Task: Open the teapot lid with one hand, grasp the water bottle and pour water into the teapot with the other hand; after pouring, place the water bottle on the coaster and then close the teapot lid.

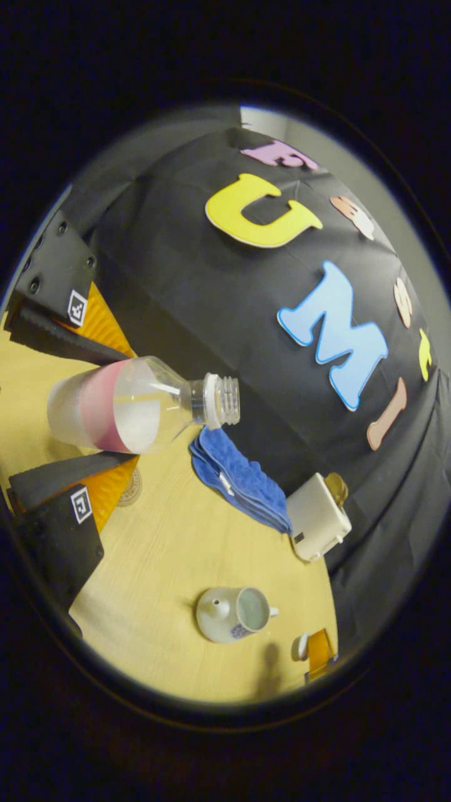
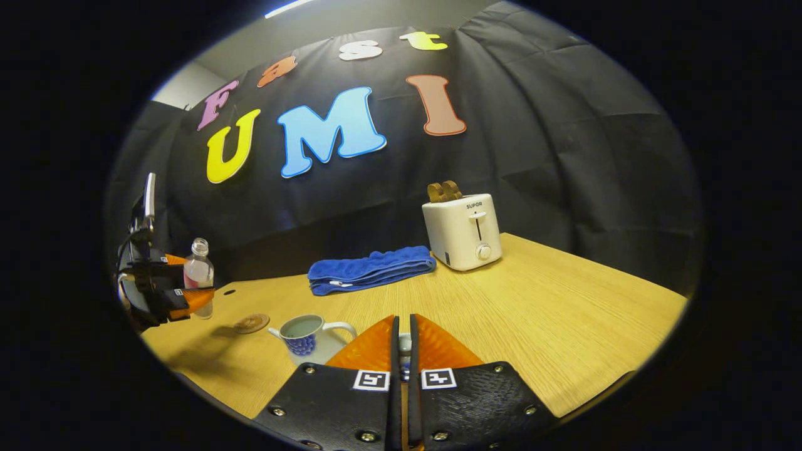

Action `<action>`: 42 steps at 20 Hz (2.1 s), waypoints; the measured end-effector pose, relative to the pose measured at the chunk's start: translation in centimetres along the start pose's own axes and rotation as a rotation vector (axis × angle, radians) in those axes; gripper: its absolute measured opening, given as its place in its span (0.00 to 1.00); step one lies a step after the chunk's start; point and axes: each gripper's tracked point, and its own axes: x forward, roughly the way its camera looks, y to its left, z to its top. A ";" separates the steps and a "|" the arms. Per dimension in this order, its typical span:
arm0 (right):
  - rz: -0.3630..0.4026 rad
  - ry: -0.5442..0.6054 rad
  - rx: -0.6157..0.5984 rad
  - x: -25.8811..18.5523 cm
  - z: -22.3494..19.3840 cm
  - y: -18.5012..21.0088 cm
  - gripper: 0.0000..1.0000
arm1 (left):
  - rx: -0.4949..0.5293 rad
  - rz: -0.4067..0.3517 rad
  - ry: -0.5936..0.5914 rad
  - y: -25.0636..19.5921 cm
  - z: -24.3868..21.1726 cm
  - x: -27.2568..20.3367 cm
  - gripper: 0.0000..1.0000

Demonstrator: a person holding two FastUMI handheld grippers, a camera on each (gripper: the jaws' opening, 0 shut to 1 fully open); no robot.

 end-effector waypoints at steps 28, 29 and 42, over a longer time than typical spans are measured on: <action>0.083 -0.065 -0.114 2.4 5.2 7.7 0.04 | -0.670 -0.097 -0.183 -1.6 -0.2 7.9 0.93; 0.086 -0.062 -0.117 2.6 5.1 7.8 0.04 | -0.673 -0.089 -0.177 -1.4 -0.4 7.6 0.97; 0.173 0.018 -0.158 5.1 1.6 12.4 0.04 | -0.731 -0.067 -0.165 -0.5 -1.4 3.7 1.00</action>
